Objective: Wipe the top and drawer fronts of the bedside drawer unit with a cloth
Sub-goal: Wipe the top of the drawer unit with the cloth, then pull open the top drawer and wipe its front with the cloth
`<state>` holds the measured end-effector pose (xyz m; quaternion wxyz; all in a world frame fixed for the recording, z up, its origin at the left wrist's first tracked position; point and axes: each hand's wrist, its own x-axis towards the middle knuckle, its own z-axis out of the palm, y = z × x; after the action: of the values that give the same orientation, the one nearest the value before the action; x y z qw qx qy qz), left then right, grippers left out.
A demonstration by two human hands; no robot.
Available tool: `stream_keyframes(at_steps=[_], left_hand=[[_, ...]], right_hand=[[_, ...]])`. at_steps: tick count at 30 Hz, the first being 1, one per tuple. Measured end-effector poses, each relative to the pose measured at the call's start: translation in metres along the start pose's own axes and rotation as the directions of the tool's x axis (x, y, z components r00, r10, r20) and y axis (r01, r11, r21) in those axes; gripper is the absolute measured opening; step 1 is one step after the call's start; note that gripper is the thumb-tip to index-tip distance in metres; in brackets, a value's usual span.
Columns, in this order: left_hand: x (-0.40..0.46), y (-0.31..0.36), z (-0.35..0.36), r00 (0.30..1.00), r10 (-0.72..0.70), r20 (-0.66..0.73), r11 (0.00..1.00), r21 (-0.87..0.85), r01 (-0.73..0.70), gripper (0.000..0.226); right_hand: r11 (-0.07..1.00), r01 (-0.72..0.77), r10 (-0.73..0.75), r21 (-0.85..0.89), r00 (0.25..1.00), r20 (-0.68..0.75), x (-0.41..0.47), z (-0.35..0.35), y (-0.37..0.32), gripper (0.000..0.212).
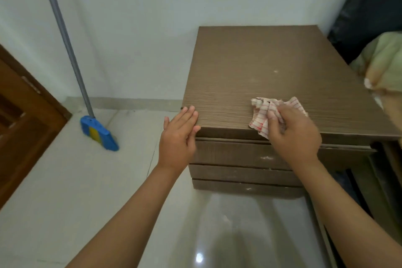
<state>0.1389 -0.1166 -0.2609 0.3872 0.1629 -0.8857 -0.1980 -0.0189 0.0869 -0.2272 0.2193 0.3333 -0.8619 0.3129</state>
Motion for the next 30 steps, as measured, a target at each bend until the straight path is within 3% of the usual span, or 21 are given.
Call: stream_keyframes(at_steps=[5,8,15,21,25,30], left_hand=[[-0.004,-0.012,0.024,0.966,0.107,-0.234,0.994,0.0,-0.11,0.029],[-0.004,-0.015,0.029,0.943,0.15,-0.298,0.988,0.006,-0.156,0.025],[-0.009,-0.009,0.016,0.969,0.12,-0.215,0.992,-0.012,-0.125,0.028],[-0.055,-0.013,0.024,0.936,0.189,-0.297,0.982,0.082,-0.172,0.033],[-0.064,-0.023,0.028,0.969,0.108,-0.223,0.99,0.115,-0.083,0.031],[-0.055,-0.027,0.033,0.975,0.108,-0.194,0.988,0.127,-0.085,0.024]], right_hand=[[0.998,0.007,-0.016,-0.063,0.99,-0.139,-0.004,0.018,0.008,0.037],[0.998,-0.008,-0.004,-0.057,0.975,-0.22,-0.006,0.022,0.005,0.038],[0.998,-0.038,0.031,-0.044,0.989,-0.147,-0.006,0.01,-0.004,0.034],[0.998,-0.036,0.028,-0.041,0.984,-0.175,-0.007,0.012,-0.002,0.034],[0.999,-0.039,0.033,-0.034,0.983,-0.18,-0.005,0.014,0.0,0.034],[0.999,-0.029,0.02,-0.038,0.977,-0.212,-0.004,0.018,0.003,0.036]])
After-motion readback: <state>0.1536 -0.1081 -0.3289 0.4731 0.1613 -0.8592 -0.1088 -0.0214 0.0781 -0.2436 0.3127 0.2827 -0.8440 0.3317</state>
